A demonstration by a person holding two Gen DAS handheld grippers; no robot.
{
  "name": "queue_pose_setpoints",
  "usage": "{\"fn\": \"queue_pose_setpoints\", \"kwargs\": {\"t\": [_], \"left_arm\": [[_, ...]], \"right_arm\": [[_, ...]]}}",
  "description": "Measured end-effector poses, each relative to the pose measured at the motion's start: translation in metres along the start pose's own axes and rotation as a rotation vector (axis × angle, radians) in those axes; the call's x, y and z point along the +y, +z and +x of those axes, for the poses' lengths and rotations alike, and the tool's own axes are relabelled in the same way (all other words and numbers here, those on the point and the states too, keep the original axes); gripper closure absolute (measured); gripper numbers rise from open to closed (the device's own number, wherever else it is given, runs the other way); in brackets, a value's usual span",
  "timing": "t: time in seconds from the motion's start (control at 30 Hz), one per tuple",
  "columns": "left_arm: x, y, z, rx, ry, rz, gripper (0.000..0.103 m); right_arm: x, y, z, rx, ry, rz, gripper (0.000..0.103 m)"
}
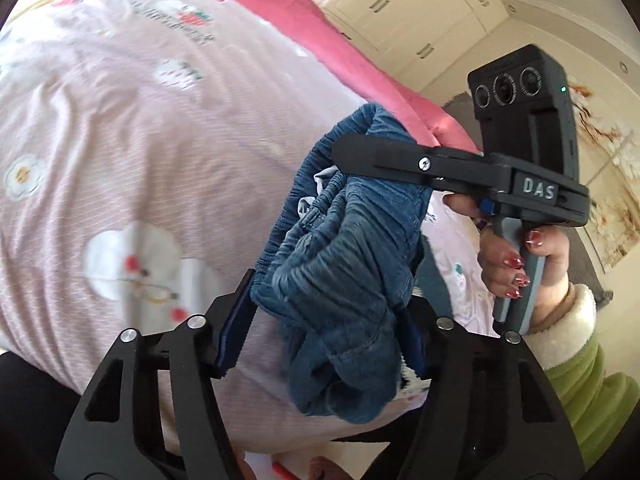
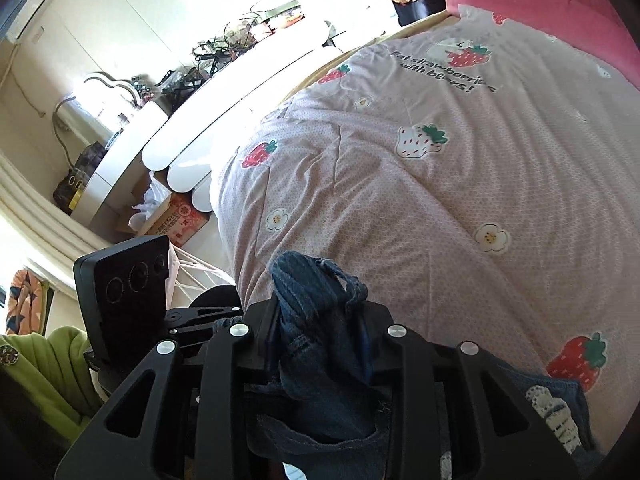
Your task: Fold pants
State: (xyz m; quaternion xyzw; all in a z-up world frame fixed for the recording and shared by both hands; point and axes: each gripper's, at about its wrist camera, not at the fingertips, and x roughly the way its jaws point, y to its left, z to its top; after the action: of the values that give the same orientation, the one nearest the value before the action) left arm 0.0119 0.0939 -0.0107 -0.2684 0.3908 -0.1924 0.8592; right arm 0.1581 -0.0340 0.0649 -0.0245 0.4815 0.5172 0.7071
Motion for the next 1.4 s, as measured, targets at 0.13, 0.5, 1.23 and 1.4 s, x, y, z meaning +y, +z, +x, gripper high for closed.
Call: {"fn": "queue_pose_setpoints", "kwargs": {"t": [0.13,0.5,1.23,1.4], "left_arm": [[-0.033,-0.001,0.008,0.009,-0.011,0.061,0.05],[-0.109,-0.009,0.063,0.083,0.019,0.203,0.05],[-0.179,-0.046,0.139,0.196,0.07,0.381,0.029],[-0.186,-0.056,0.142,0.199,0.067,0.405,0.024]], "right_arm": [[-0.012,-0.021,-0.036,-0.049,-0.019,0.022,0.075],[-0.05,-0.076,-0.103,-0.151,-0.073,0.082,0.075],[-0.127,-0.183,-0.141,-0.271,-0.092,0.304,0.058],[-0.125,-0.196,-0.145,-0.277,-0.118,0.311,0.057]]}}
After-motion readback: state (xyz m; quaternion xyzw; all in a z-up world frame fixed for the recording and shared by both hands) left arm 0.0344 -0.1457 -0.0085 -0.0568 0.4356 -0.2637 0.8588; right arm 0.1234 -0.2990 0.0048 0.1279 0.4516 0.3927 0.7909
